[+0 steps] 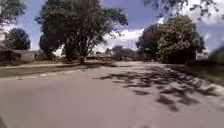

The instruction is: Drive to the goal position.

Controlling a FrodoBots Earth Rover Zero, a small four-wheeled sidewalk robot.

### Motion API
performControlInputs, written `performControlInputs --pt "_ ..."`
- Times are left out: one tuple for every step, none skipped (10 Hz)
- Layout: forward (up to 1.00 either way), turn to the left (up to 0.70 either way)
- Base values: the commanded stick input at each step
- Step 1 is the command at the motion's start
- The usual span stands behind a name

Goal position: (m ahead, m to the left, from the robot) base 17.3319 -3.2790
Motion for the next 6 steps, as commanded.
performControlInputs --pt "0.70 -0.35" --pt "0.70 -0.35" --pt "0.70 -0.35" --pt "0.70 -0.35" --pt "0.70 -0.35" --pt "0.70 -0.35"
